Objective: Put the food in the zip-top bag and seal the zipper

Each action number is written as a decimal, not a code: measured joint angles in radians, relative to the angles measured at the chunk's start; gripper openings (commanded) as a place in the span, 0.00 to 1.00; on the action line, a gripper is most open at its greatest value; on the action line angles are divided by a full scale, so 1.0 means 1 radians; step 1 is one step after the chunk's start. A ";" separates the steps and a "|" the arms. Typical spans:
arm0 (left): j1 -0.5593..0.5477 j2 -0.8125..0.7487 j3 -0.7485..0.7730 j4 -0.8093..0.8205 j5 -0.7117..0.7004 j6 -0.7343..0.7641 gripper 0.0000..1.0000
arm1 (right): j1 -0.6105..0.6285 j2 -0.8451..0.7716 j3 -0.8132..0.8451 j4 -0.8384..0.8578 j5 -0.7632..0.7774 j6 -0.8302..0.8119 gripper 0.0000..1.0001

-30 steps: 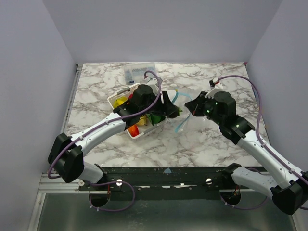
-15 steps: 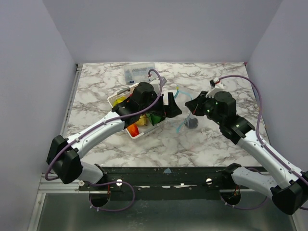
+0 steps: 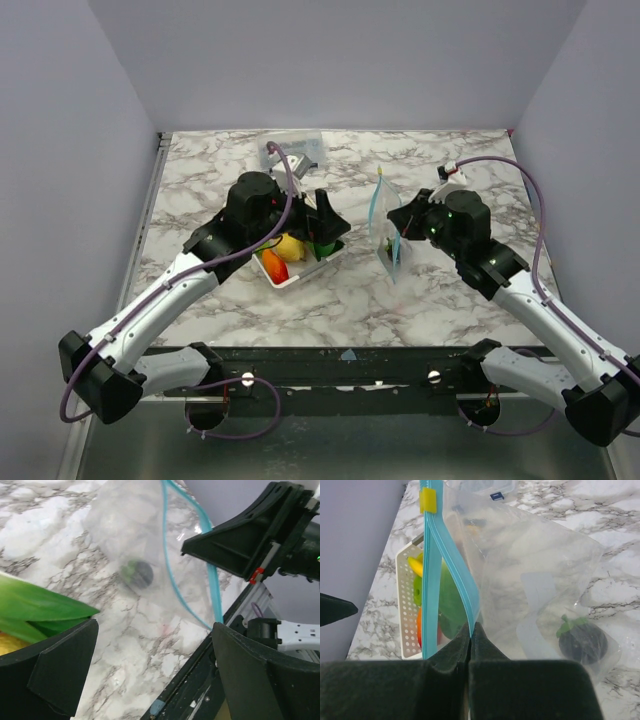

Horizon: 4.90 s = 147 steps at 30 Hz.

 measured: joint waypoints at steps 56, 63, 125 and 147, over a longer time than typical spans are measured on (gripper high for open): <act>0.178 0.529 0.084 -0.409 -0.463 -0.360 0.75 | 0.000 -0.030 -0.027 0.000 0.047 -0.022 0.01; 0.178 0.560 0.084 -0.396 -0.464 -0.364 0.63 | 0.000 -0.029 -0.030 0.000 0.047 -0.022 0.01; -0.051 0.212 -0.035 0.286 0.200 -0.264 0.02 | -0.002 -0.051 -0.031 0.035 -0.013 -0.001 0.01; -0.051 0.218 -0.017 0.125 0.154 -0.219 0.89 | -0.001 -0.058 -0.041 0.045 -0.018 0.016 0.01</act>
